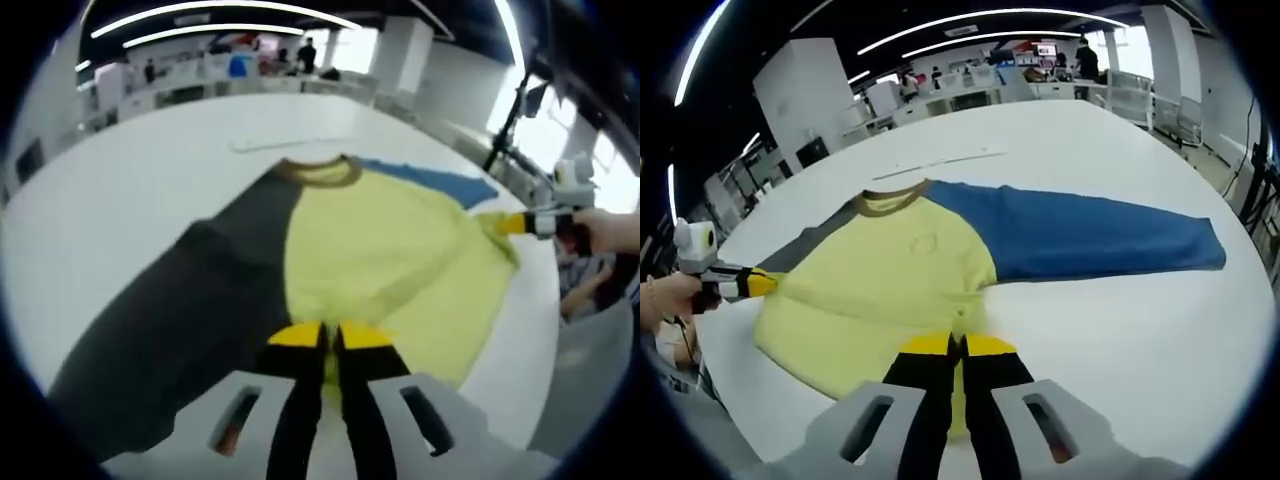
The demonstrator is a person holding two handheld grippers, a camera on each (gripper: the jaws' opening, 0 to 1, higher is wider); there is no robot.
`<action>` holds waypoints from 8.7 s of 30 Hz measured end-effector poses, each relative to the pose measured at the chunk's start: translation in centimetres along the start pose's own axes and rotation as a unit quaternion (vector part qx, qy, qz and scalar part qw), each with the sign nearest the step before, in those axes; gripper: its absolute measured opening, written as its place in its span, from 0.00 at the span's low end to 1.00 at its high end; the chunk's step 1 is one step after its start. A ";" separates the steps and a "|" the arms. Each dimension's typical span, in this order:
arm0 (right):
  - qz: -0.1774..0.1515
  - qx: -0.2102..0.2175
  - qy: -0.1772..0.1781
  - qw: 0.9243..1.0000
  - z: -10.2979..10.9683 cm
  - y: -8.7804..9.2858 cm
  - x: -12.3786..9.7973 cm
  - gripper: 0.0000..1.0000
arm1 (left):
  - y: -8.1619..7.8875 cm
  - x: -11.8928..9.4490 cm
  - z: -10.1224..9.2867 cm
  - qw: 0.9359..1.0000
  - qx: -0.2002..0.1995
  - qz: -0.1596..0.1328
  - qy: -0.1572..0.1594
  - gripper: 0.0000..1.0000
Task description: Fold the garment on the visible template until the final outline fits inside the template.
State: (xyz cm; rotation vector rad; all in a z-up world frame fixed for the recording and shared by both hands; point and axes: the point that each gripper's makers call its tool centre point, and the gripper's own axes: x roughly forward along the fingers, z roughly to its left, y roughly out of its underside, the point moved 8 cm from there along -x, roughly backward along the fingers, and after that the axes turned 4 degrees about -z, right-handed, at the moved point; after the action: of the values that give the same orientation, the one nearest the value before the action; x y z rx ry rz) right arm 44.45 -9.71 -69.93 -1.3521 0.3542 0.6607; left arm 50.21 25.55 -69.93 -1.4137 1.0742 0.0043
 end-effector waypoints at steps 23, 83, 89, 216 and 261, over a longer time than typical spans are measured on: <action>-0.053 -0.062 -0.113 0.990 -2.4 -4.9 -6.5 0.02 | -4.0 -7.7 -0.9 0.998 -0.009 -0.064 -0.011 0.00; 0.038 -0.459 -0.318 0.828 0.2 -2.5 -11.5 0.02 | 1.5 -15.7 -6.8 0.998 0.029 -0.055 -0.010 0.00; 0.051 -0.539 -0.307 0.783 0.4 0.1 -11.1 0.02 | 3.9 -14.8 -7.3 0.998 0.049 -0.035 -0.003 0.00; 0.070 -0.605 -0.257 0.750 0.5 8.3 -14.6 0.01 | 11.2 -13.2 -11.5 0.983 0.138 0.092 0.076 0.07; 0.056 -0.519 -0.307 0.796 9.8 11.3 -8.9 0.11 | 10.2 -3.2 -21.0 0.955 0.243 0.102 0.138 0.13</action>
State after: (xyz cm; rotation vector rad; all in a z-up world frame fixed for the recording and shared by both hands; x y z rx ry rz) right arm 29.23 -1.38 -71.45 -2.0233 -0.5695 1.4656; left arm 30.12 13.42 -71.71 -0.8700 1.3388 -0.2977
